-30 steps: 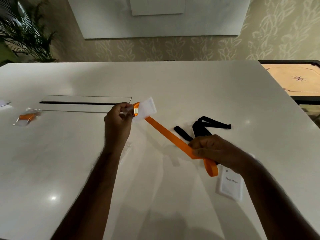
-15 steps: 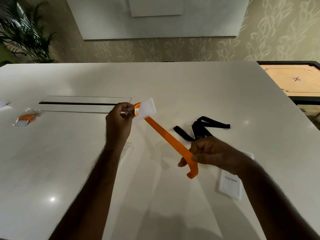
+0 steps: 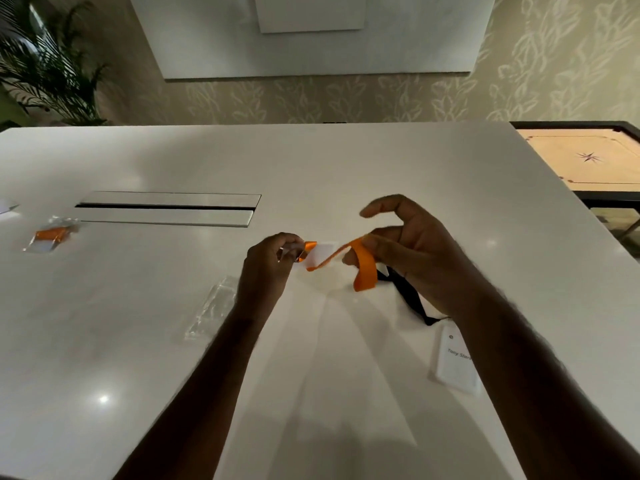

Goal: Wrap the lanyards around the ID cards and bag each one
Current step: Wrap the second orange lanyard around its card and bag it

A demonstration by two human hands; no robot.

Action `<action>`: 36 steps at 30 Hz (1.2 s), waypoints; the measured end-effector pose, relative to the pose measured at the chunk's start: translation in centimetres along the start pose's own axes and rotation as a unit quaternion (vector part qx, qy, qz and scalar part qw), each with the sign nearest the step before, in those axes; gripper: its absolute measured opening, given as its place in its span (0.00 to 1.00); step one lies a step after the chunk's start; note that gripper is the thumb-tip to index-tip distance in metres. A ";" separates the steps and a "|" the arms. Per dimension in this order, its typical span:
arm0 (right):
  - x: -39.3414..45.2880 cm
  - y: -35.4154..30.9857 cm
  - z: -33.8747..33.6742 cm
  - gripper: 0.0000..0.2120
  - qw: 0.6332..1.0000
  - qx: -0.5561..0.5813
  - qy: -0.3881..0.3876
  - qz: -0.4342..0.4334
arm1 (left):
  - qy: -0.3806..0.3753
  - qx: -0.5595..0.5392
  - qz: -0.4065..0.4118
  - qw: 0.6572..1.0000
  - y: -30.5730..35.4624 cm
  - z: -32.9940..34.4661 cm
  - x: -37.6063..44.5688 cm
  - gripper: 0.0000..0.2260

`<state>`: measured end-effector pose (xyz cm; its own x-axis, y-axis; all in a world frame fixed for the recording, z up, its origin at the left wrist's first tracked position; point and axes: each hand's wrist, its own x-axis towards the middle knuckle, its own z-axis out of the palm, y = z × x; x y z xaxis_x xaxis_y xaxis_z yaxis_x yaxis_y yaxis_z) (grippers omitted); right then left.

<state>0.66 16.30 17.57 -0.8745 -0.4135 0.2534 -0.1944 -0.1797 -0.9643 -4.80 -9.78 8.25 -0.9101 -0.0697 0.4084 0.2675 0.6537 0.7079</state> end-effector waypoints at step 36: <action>2.7 8.6 -3.1 0.14 0.989 -0.029 0.132 0.053 | -0.222 -0.277 0.031 0.935 6.2 -4.6 -0.4 0.11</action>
<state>-4.75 16.41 9.76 -0.9755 -0.1782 0.1288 -0.1135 -0.0939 -0.9891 -1.32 -9.17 15.14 -0.8962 0.3545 0.2669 0.3355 0.1477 0.9304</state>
